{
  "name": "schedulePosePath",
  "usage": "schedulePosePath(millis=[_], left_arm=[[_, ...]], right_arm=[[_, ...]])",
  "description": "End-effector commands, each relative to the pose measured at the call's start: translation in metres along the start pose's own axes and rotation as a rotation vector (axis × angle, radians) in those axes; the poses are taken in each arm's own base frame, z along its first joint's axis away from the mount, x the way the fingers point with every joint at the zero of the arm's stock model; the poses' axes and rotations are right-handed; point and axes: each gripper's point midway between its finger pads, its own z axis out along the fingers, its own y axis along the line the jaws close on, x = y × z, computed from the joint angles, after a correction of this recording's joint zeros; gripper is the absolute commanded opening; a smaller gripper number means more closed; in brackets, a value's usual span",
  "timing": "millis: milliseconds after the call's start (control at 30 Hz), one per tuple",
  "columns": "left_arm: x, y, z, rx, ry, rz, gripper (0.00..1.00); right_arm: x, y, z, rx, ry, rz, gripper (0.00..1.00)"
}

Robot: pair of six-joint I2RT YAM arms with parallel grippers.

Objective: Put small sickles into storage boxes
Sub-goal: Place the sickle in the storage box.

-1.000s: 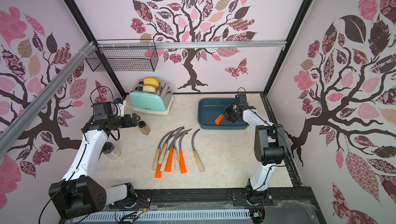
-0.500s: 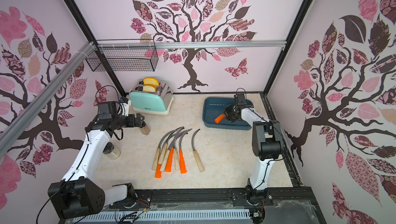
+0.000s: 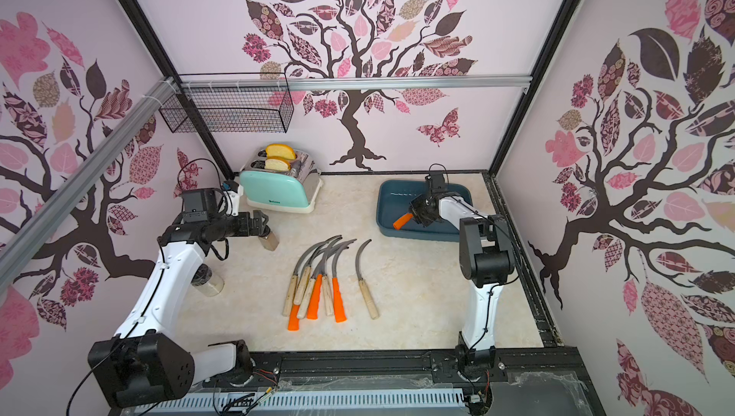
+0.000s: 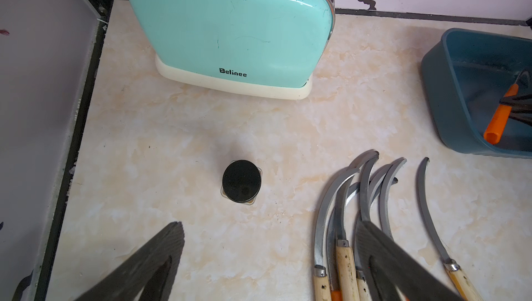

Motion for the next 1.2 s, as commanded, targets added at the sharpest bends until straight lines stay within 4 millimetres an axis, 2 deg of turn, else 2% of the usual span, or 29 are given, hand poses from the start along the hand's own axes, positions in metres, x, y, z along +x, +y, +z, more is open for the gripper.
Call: schedulePosePath(millis=[0, 233, 300, 600, 833, 967, 1167], left_arm=[[-0.007, -0.003, -0.007, 0.000, -0.026, 0.003, 0.98], [-0.007, -0.003, -0.005, 0.004, -0.016, -0.001, 0.98], [-0.005, -0.003, -0.004, 0.005, -0.012, -0.004, 0.98], [-0.002, -0.008, 0.002, 0.034, 0.008, -0.021, 0.98], [0.008, -0.006, 0.008, 0.026, 0.032, -0.010, 0.98], [0.010, -0.006, 0.007, 0.022, 0.031, -0.002, 0.98], [0.005, -0.006, 0.003, 0.021, 0.021, 0.012, 0.98]], right_arm=[[0.004, -0.008, 0.006, 0.042, 0.012, 0.007, 0.11], [0.002, -0.014, 0.011, 0.081, 0.015, -0.031, 0.13], [0.001, -0.015, 0.013, 0.100, 0.014, -0.053, 0.19], [0.004, -0.026, 0.019, 0.151, 0.036, -0.092, 0.33], [0.006, -0.023, 0.017, 0.148, 0.037, -0.113, 0.43], [-0.002, -0.005, 0.000, 0.123, -0.008, -0.143, 0.46], [-0.022, 0.041, -0.061, 0.044, -0.152, -0.224, 0.49]])
